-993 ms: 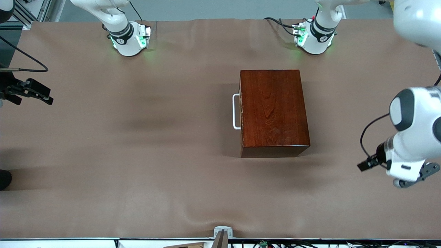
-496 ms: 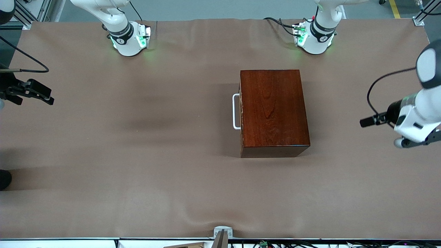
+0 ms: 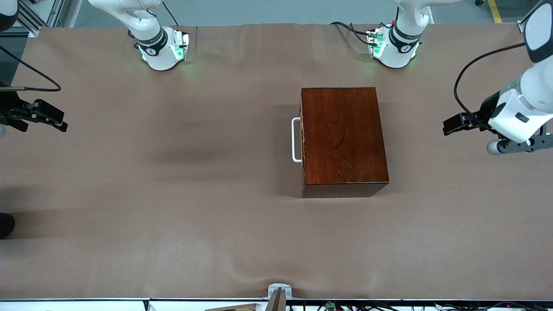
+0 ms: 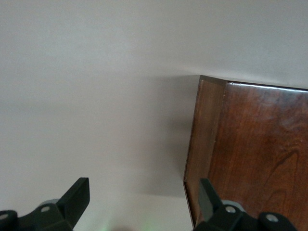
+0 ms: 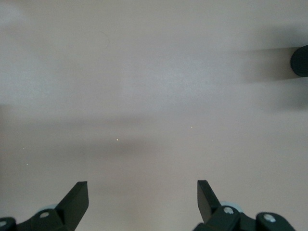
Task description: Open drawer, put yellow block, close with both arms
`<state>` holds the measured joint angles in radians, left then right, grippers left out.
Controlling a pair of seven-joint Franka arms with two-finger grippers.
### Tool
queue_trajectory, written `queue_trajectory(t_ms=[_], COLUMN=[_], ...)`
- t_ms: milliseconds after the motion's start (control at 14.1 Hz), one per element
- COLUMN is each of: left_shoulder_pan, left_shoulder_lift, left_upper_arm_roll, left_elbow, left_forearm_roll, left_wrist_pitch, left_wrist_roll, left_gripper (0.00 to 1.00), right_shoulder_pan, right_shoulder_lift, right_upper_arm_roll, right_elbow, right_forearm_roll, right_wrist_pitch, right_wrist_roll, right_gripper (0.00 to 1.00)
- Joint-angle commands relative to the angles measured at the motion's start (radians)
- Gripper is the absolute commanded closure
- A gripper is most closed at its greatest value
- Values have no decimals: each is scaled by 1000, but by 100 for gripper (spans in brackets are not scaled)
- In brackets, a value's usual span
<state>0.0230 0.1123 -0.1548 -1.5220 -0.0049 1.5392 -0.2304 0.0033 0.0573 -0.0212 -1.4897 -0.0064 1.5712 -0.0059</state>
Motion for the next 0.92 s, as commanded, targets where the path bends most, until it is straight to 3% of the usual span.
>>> queue_trajectory(t_ms=[0, 496, 851], left_shoulder_pan=[11, 5, 3], left_shoulder_lift=[-49, -40, -45], left_upper_arm_roll=[-20, -25, -26], left_elbow=[-14, 13, 26], left_forearm_roll=[0, 32, 54], left_wrist_pitch=[-2, 2, -1], left_wrist_roll=[20, 25, 168], left_gripper=[0, 0, 0], right_shoulder_pan=[-2, 0, 1], right_shoulder_lift=[-14, -14, -14], right_upper_arm_roll=[1, 1, 3], right_elbow=[-9, -9, -12], right_forearm_roll=[0, 2, 3], right_wrist_pitch=[-2, -13, -43], right_wrist_roll=[7, 11, 78], right_gripper=[0, 0, 0])
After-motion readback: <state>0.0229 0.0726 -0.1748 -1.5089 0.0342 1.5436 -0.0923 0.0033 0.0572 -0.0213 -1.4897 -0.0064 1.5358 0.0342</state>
